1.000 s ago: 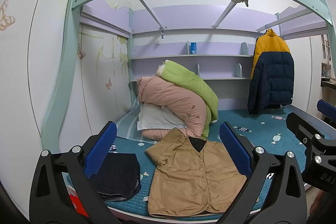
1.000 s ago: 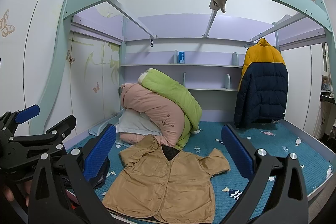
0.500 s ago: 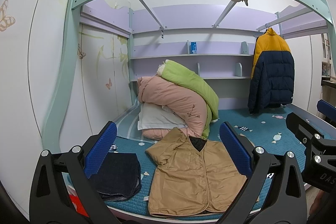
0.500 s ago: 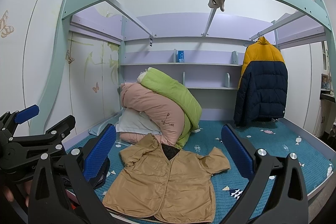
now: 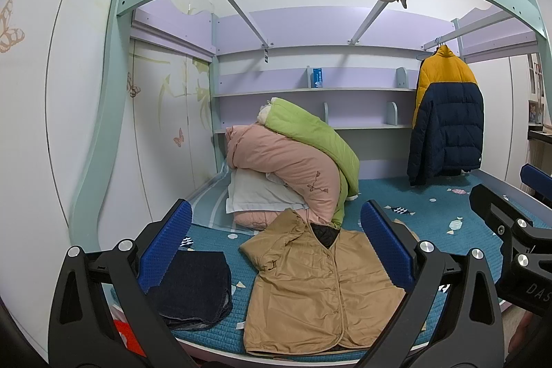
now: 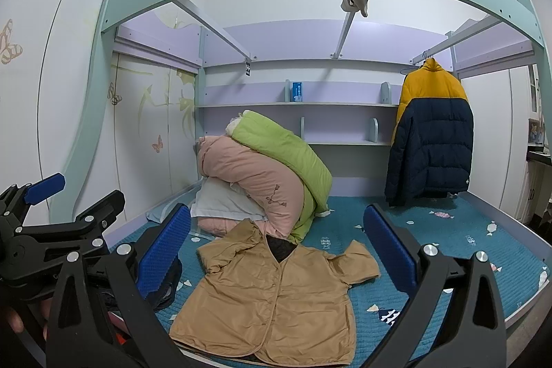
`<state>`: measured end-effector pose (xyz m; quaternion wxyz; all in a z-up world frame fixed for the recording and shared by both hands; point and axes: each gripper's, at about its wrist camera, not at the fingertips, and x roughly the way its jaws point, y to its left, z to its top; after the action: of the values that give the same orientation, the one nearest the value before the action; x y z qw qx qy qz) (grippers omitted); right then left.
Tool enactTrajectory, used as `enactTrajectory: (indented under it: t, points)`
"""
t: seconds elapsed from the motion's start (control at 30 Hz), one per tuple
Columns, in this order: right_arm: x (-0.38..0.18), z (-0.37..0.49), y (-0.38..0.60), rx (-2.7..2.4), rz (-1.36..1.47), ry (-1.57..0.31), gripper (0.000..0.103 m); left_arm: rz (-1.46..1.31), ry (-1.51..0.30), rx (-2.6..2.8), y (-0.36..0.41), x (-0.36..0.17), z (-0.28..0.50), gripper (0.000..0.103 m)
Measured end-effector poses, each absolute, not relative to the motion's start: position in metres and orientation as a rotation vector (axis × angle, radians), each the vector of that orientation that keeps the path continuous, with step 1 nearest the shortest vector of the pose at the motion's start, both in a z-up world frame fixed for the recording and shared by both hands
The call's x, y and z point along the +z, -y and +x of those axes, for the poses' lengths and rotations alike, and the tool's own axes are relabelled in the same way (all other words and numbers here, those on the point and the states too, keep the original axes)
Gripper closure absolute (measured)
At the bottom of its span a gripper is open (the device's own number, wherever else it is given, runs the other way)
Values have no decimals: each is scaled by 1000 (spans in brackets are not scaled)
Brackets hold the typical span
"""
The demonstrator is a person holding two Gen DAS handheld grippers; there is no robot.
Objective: Fold large clothes
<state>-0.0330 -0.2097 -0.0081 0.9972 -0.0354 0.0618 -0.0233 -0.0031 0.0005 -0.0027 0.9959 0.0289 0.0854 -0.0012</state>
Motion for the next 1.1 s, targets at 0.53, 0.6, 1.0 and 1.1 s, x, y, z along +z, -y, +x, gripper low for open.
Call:
enactTrajectory:
  t: [0.53,0.6,1.0,1.1]
  points:
    - [-2,-34,216,-72,-73,-126,6,43,-164,-10,-8,-10,5,5]
    - [-1,-35,217,-76,-67,-125,6,42,-166,-14,-8,-11,5,5]
    - [2,-38,225,-97,-53,-136,6,56,-168,-49,3,-8,7,5]
    - [1,-37,226,-100,-43,-143,6,56,-169,-49,4,-8,7,5]
